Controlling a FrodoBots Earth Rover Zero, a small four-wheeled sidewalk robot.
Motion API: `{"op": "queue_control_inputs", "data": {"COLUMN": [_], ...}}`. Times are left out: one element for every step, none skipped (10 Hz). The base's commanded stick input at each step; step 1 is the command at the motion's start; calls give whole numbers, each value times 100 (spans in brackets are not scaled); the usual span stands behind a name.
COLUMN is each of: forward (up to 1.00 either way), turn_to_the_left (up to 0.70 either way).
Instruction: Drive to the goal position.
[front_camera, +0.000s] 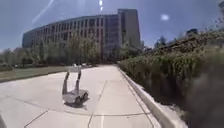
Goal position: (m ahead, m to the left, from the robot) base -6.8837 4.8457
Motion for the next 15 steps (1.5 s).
{"op": "queue_control_inputs", "data": {"forward": [23,36,55,70,70,70,70,70,70,70,70,70,70,53,14], "turn_to_the_left": [2,3,11,26,35,35,35,35,35,35,35,35,35,20,5]}}
